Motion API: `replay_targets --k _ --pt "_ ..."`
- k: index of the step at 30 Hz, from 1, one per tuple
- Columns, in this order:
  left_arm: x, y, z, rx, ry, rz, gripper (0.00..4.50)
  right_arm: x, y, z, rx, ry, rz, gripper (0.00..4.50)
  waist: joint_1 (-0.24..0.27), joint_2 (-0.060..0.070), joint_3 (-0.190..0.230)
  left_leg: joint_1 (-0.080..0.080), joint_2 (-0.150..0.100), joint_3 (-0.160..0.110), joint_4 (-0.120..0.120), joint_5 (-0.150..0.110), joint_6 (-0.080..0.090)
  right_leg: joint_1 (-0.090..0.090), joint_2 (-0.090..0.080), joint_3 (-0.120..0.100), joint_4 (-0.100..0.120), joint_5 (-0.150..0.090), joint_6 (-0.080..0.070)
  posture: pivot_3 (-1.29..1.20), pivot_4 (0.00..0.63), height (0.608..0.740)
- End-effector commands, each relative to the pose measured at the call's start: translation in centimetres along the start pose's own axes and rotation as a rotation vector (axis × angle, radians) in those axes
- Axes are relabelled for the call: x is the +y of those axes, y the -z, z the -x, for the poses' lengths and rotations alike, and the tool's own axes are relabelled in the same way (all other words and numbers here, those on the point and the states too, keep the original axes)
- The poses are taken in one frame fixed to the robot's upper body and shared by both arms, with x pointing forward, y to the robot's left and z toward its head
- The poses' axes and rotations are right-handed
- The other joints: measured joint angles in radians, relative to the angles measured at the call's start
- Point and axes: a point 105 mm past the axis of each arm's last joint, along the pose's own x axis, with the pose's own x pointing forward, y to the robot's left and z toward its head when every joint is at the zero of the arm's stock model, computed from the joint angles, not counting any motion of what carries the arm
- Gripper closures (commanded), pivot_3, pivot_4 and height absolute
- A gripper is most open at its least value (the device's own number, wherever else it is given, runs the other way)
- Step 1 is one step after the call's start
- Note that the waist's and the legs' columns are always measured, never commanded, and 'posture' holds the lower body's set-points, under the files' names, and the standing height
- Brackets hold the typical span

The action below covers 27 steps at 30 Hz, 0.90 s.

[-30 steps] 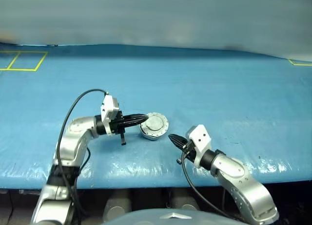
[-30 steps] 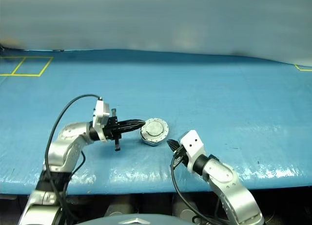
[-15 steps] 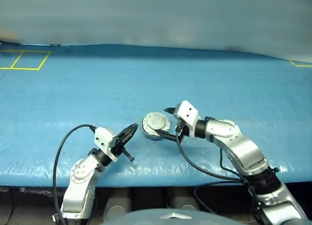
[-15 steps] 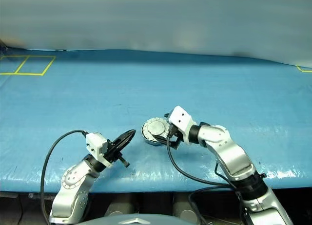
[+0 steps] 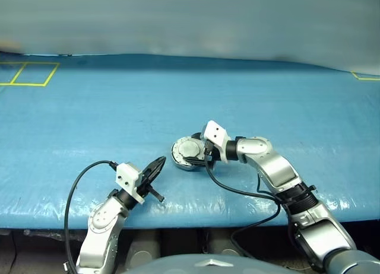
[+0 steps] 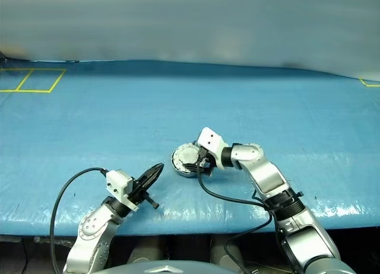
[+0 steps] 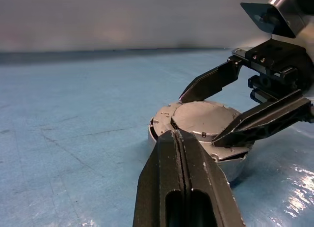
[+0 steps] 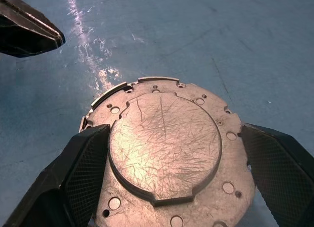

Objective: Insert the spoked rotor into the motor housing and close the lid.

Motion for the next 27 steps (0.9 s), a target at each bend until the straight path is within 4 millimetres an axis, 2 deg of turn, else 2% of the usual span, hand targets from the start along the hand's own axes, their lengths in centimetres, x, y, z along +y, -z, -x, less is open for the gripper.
replay_targets --k 1,3,8,15,22,27 --pt "-0.2 -0.2 0.0 -0.017 0.004 -0.009 4.5 0.2 -0.3 0.2 -0.021 -0.005 -0.014 0.9 0.0 0.0 0.0 0.0 0.0 0.0 0.0 0.0 0.0 0.0 0.0 0.0 0.0 0.0 0.0 0.0 0.15 0.74" --pt "-0.2 -0.1 0.0 -0.013 0.005 -0.009 4.5 0.7 -0.6 0.2 -0.038 -0.011 -0.028 1.48 -0.001 0.0 0.0 0.0 0.001 0.0 0.0 0.0 0.0 0.0 0.0 0.0 0.0 -0.001 0.0 0.0 0.15 0.74" --pt "-0.2 0.0 -0.1 -0.013 0.01 0.001 4.5 1.5 -1.3 0.2 -0.081 -0.002 -0.065 1.47 0.0 0.0 0.0 0.0 0.001 0.0 -0.001 0.0 0.0 -0.001 -0.001 0.0 0.0 -0.001 0.0 0.0 0.15 0.74" --pt "-0.2 0.1 -0.5 -0.016 0.023 0.004 4.5 1.4 -2.5 0.1 -0.113 0.035 -0.086 1.47 -0.005 0.0 0.0 0.0 0.001 0.0 -0.002 0.0 0.0 -0.002 -0.001 0.0 0.0 -0.001 0.0 0.0 0.15 0.74" --pt "-0.3 0.0 -0.8 -0.021 0.024 0.009 4.5 2.1 -1.6 -0.4 -0.088 0.023 -0.075 1.47 -0.006 0.0 0.0 -0.001 0.001 0.0 -0.002 0.0 0.0 -0.002 -0.001 0.0 0.0 -0.001 0.001 0.0 0.15 0.74" --pt "-0.5 0.1 -0.8 -0.019 0.031 0.018 4.5 1.9 -0.9 -0.6 -0.068 0.026 -0.056 1.47 -0.006 0.0 0.0 -0.001 0.001 0.0 -0.002 0.0 0.0 -0.002 -0.001 0.0 0.0 -0.002 0.001 0.0 0.15 0.74"
